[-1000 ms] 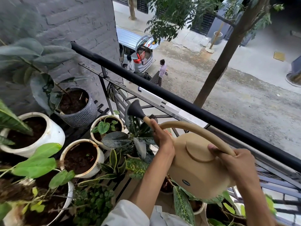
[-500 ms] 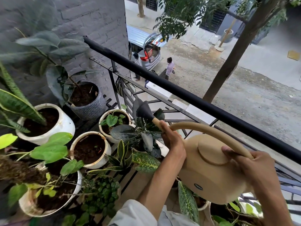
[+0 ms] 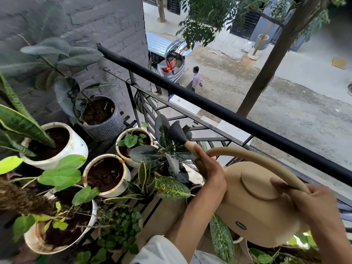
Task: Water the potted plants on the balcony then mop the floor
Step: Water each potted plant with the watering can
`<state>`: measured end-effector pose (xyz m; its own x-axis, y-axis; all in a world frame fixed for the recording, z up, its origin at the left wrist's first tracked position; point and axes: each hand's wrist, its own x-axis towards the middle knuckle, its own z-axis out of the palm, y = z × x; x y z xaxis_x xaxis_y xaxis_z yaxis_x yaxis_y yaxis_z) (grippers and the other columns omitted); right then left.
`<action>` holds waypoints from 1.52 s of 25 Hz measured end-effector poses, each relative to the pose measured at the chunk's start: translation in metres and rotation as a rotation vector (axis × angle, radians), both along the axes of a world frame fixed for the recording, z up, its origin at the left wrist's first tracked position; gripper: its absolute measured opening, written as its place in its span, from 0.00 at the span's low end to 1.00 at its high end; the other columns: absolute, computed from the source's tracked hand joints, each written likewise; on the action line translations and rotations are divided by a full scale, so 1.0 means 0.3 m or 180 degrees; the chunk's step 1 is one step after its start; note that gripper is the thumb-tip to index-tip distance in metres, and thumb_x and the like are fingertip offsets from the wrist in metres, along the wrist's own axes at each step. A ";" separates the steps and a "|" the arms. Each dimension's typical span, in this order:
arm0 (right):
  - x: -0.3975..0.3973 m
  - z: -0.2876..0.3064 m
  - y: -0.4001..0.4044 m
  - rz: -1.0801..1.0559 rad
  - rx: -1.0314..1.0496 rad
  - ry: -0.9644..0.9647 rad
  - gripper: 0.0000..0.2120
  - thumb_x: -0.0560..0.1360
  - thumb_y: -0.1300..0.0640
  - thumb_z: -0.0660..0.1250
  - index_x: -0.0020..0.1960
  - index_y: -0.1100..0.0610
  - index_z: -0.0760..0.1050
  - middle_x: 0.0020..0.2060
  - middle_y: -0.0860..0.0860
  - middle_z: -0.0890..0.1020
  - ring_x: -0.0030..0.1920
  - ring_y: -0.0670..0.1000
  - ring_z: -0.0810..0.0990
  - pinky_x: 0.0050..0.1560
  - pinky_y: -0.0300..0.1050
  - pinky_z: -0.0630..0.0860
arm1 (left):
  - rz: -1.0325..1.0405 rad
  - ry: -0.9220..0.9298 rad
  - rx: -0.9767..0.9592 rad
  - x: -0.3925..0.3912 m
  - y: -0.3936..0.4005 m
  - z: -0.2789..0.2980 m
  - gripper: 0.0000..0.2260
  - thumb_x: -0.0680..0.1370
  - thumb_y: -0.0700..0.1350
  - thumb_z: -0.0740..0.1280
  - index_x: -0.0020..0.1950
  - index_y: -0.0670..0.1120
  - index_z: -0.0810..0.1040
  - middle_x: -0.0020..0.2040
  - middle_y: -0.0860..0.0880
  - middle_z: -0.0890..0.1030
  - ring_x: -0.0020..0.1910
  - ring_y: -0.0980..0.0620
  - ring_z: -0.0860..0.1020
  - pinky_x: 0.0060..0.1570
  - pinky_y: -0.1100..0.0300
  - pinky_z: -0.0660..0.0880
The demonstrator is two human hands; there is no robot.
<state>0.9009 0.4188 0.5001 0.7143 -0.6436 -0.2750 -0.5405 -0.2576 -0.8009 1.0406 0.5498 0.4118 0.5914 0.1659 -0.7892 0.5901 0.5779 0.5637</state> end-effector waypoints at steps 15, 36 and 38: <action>-0.092 -0.034 0.082 -0.0487 0.0181 -0.0549 0.30 0.64 0.37 0.79 0.30 0.66 0.77 0.27 0.57 0.70 0.33 0.55 0.66 0.38 0.52 0.61 | -0.0595 -0.0649 -0.0024 0.040 -0.011 0.104 0.49 0.56 0.85 0.57 0.57 0.47 0.78 0.41 0.48 0.78 0.39 0.47 0.78 0.46 0.54 0.76; -0.692 -0.063 0.234 -0.2146 -0.0163 -0.0276 0.35 0.49 0.29 0.81 0.28 0.56 0.67 0.28 0.55 0.65 0.32 0.53 0.62 0.35 0.55 0.59 | -0.2132 -0.0601 -0.0253 -0.468 -0.106 0.051 0.48 0.62 0.83 0.54 0.65 0.47 0.77 0.43 0.47 0.78 0.38 0.50 0.77 0.36 0.56 0.72; -0.737 -0.073 0.233 -0.2249 -0.0131 -0.0178 0.32 0.51 0.32 0.81 0.25 0.56 0.69 0.25 0.54 0.66 0.32 0.52 0.64 0.36 0.53 0.61 | -0.2271 -0.0481 -0.0215 -0.505 -0.126 0.015 0.45 0.67 0.81 0.54 0.64 0.45 0.77 0.42 0.47 0.78 0.38 0.49 0.77 0.36 0.56 0.71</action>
<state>0.6798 0.4888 0.4781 0.1343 -0.9672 -0.2157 -0.5478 0.1090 -0.8295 0.8890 0.5118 0.4164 0.6406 -0.3464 -0.6853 0.7545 0.1184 0.6455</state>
